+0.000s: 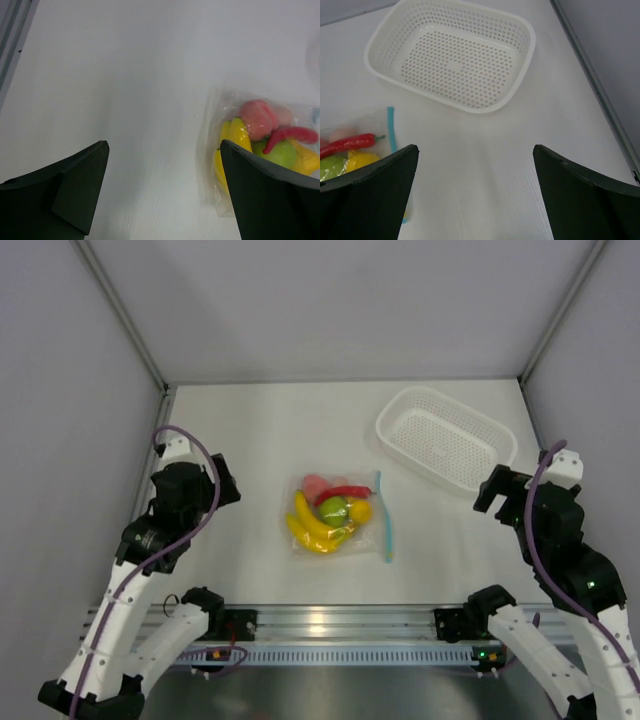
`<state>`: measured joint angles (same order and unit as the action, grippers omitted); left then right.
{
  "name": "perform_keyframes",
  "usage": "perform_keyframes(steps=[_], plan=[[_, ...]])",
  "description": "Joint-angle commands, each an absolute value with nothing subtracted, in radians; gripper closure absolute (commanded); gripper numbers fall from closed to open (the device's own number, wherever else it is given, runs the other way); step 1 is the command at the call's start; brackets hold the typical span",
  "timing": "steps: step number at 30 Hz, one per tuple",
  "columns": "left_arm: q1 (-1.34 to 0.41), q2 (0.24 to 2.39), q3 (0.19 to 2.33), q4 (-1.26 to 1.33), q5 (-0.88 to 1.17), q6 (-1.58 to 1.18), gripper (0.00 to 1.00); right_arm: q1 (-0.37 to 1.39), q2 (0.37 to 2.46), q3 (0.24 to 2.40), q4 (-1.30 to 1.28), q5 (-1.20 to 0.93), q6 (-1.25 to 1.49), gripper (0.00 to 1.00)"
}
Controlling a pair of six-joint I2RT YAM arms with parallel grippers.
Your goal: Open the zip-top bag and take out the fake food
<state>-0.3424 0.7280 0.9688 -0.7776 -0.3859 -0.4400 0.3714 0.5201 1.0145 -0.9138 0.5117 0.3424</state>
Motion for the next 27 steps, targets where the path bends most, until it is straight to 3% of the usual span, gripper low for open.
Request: perform_keyframes(steps=[1,8,17,21,27], plan=[[-0.345,0.75,1.022,-0.753,-0.315,-0.457,0.01,0.379,0.505,1.023,-0.911,0.522,0.347,0.01],[-0.362,0.92,1.104,-0.752,-0.225,-0.517,0.01,0.379,0.502,0.994,-0.888,0.469,0.35,0.0],[-0.808,1.213,1.259,-0.756,-0.59,-0.62,0.01,0.38,0.549,0.986,-0.905,0.453,0.39,0.01],[-1.03,1.389,1.371,-0.773,-0.684,-0.65,0.01,0.379,0.543,0.991,-0.907,0.463,0.399,0.0],[-1.227,1.676,1.529,-0.798,-0.736,-0.641,0.01,0.38,0.525,1.022,-0.943,0.508,0.402,0.01]])
